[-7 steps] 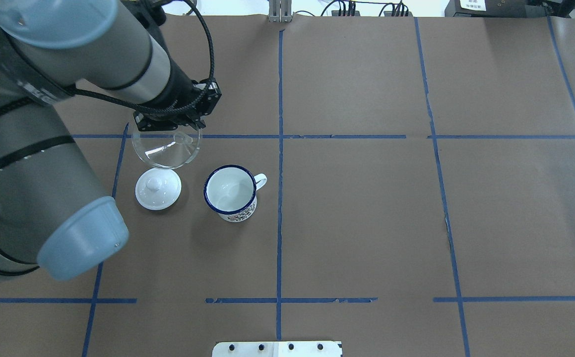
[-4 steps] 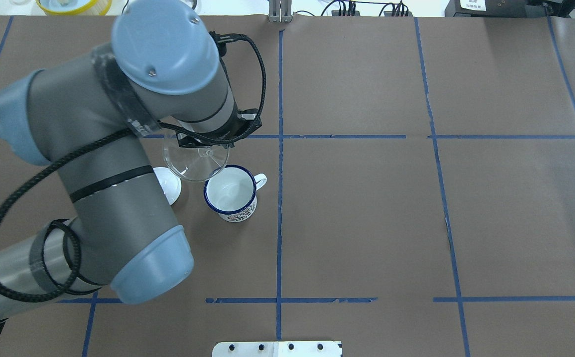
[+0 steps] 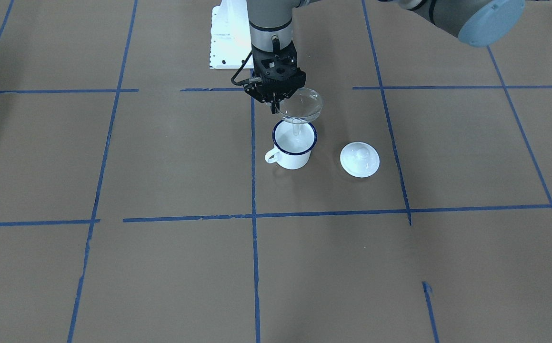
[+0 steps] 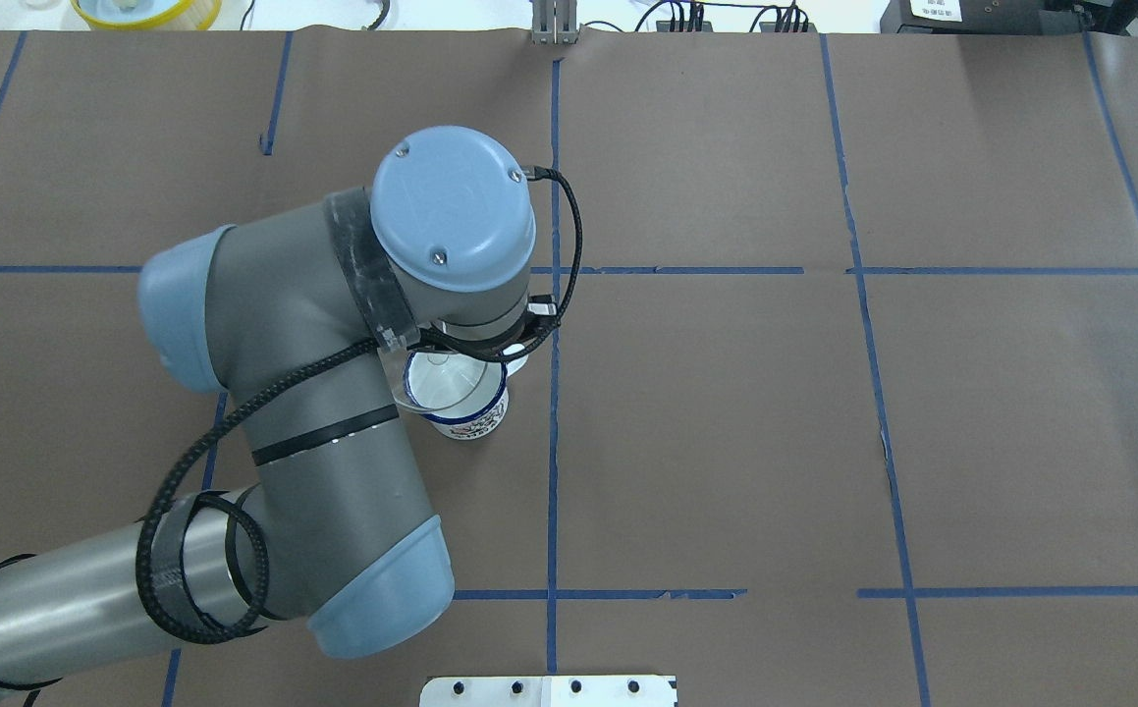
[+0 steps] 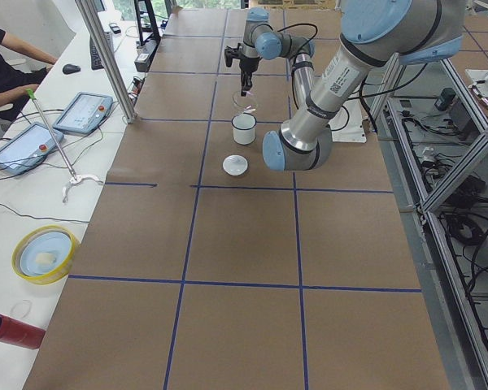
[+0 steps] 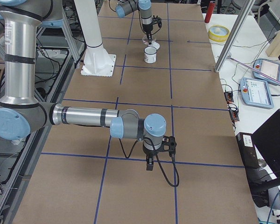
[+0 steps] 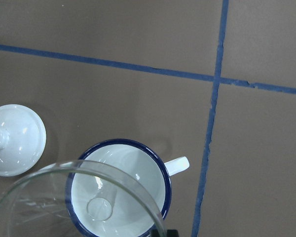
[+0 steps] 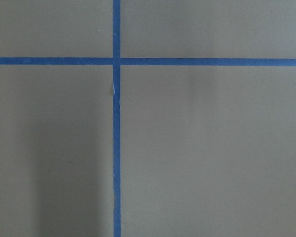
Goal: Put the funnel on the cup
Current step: 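Lower the funnel into the mug mouth and open the left gripper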
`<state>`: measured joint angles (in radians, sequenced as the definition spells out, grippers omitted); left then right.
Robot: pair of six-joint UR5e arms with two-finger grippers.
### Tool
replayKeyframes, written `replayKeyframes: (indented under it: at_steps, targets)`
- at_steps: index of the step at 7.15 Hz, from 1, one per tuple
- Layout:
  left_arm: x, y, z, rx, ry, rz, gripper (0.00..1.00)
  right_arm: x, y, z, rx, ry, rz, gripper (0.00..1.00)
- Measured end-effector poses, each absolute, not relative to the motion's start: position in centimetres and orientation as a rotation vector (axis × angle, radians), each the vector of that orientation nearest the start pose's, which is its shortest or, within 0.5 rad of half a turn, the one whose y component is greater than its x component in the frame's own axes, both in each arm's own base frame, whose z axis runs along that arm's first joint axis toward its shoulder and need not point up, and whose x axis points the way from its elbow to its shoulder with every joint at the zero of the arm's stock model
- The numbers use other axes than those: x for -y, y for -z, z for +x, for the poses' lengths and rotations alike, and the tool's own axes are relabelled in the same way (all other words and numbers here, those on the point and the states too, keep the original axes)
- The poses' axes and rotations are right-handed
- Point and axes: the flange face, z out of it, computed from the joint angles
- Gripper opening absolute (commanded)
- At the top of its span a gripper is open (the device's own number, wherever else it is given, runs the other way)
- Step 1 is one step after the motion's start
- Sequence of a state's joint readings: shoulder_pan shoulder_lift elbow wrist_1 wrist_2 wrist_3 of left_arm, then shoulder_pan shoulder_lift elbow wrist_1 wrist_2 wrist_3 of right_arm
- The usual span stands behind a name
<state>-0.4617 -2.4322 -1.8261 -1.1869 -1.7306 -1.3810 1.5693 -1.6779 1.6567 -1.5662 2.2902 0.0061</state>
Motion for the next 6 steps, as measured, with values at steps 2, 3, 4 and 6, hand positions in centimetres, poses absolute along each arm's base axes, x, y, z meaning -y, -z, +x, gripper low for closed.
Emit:
replayKeyframes:
  at_steps: [2,3,4,6]
  targets:
    - [38.0,-9.7,52.5,-0.741,0.185,0.085,0.02,44.5,-67.0,6.7,0.719,-0.010,-0.019,1.00]
    - [38.0,-9.9,52.8,-0.750,0.182,0.088,0.26,44.5,-67.0,6.7,0.719,-0.010,-0.019,1.00]
    - [38.2,-10.0,53.0,-0.763,0.180,0.093,0.69,44.5,-67.0,6.7,0.719,-0.010,-0.019,1.00]
    - [39.3,-10.5,53.7,-0.788,0.192,0.126,1.00,44.5,-67.0,6.7,0.719,-0.010,-0.019,1.00]
